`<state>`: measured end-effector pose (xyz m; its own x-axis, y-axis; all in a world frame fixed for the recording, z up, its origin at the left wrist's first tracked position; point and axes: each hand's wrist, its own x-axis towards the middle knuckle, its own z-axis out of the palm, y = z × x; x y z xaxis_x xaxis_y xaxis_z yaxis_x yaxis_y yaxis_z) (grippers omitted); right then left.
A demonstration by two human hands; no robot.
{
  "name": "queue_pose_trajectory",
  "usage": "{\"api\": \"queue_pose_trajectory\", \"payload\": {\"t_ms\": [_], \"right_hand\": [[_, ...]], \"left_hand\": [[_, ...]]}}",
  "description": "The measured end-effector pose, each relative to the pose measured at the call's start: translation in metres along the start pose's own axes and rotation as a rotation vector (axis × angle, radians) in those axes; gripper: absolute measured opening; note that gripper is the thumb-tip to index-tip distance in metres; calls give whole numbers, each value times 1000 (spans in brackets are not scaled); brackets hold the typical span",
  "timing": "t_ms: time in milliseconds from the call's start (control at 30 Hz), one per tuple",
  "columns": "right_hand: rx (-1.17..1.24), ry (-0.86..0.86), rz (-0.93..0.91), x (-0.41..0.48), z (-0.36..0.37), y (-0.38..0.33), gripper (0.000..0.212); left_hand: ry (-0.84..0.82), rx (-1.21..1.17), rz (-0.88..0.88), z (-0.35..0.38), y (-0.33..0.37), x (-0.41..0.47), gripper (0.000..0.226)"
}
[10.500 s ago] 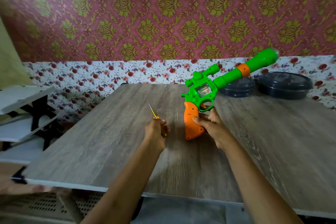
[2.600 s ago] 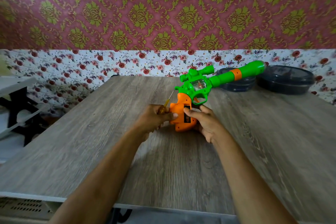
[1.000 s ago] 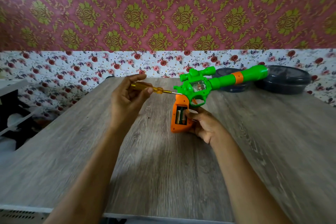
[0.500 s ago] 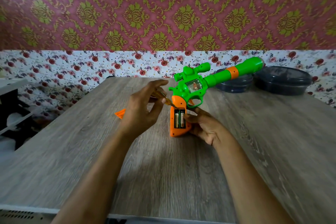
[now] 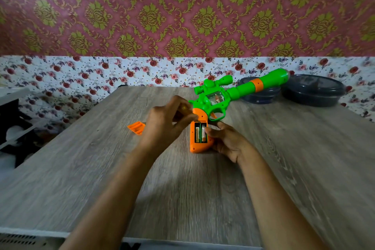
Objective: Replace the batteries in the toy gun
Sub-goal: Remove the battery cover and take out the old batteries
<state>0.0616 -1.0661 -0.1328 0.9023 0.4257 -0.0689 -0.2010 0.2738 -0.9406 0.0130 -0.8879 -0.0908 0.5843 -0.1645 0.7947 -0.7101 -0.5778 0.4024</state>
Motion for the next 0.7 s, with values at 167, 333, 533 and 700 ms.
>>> {"api": "queue_pose_trajectory", "payload": {"t_ms": [167,333,533,700], "right_hand": [[6,24,-33,3,0,3,41],[21,17,-29,3,-2,3,39],[15,-17,-43,2,1,1,36],[45,25,-52,3,0,1,38]], "left_hand": [[158,-142,-322,-2,-5,3,25],[193,-254,-484,2,-12,4,31],[234,-319,-633,8,-15,0,23],[207,-188,-422,-2,-9,2,21]]}}
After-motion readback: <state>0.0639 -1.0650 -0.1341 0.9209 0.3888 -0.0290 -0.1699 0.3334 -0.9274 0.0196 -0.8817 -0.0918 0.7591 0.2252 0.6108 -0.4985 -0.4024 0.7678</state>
